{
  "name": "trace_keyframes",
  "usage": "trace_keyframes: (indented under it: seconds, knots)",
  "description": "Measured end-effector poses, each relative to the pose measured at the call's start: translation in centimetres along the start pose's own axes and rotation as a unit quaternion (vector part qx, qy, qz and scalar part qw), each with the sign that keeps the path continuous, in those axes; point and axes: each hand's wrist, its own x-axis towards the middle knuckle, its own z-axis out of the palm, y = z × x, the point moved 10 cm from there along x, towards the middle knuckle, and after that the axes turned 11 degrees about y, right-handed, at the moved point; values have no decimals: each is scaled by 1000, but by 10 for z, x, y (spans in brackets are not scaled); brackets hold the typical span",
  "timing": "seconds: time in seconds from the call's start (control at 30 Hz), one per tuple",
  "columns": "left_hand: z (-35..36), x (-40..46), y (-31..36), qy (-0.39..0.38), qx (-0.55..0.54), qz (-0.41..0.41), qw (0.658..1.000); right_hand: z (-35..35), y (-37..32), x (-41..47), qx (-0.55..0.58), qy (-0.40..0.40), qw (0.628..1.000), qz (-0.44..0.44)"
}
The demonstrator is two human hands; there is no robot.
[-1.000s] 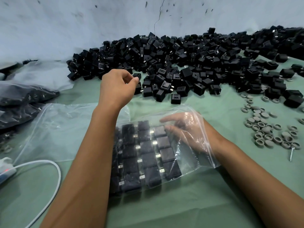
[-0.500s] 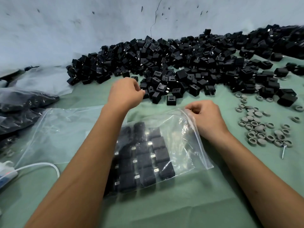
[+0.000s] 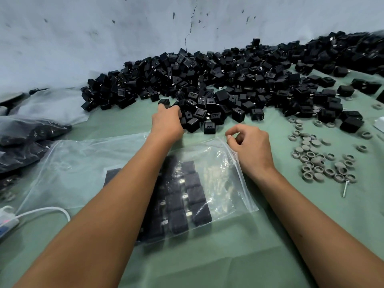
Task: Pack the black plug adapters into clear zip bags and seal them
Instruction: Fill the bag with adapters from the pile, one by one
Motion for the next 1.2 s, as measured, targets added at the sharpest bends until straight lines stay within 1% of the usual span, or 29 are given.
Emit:
trace_keyframes:
  seconds: [0.13,0.17,0.2,0.27,0.3,0.33,0.4,0.43,0.47,0.5,0.57,0.63,0.73,0.8,0.87,0.93,1.07,1.13,1.2]
  knots:
    - [0,-3,8,-61,23,13,998,1,1,1,2,5,1000,-4]
    - [-1,-6,10,-65,30,13,997,0,2,2,2,9,1000,-3]
    - [-8,-9,12,-52,29,9,998,-1,3,2,6,16,1000,-4]
    - [-30,-16,19,23,-5,2,1000,-6,1,2,33,32,999,-4]
    - [-43,-21,25,67,-40,8,997,-6,1,3,78,35,996,10]
    - [-52,-28,34,94,-95,19,991,-5,1,4,149,30,988,40]
    - [-59,-48,60,81,-214,57,972,1,1,5,301,4,948,106]
    - [-60,-59,74,71,-245,82,963,5,0,4,347,-15,929,126]
    - [-61,-69,86,71,-252,110,959,8,-1,3,367,-33,920,136]
    - [-62,-76,96,79,-247,141,955,10,-2,2,370,-46,918,136]
    - [-60,-85,110,81,-236,190,949,10,-2,1,347,-54,928,126]
    - [-50,-86,116,34,-215,216,952,10,3,1,336,-47,930,142]
    - [-27,-84,115,-85,-174,229,954,8,20,4,341,-17,917,208]
    - [-17,-84,108,-143,-146,230,951,9,27,6,346,-14,909,233]
    - [-17,-81,100,-158,-144,231,949,9,31,7,351,-15,906,237]
    - [-17,-80,94,-177,-172,235,940,6,33,8,341,-17,911,232]
    - [-19,-84,89,-230,-220,236,918,10,28,6,334,-56,912,229]
    - [-20,-89,92,-247,-208,252,912,14,25,2,339,-77,907,238]
    - [-21,-91,92,-246,-185,262,915,15,22,0,338,-94,905,239]
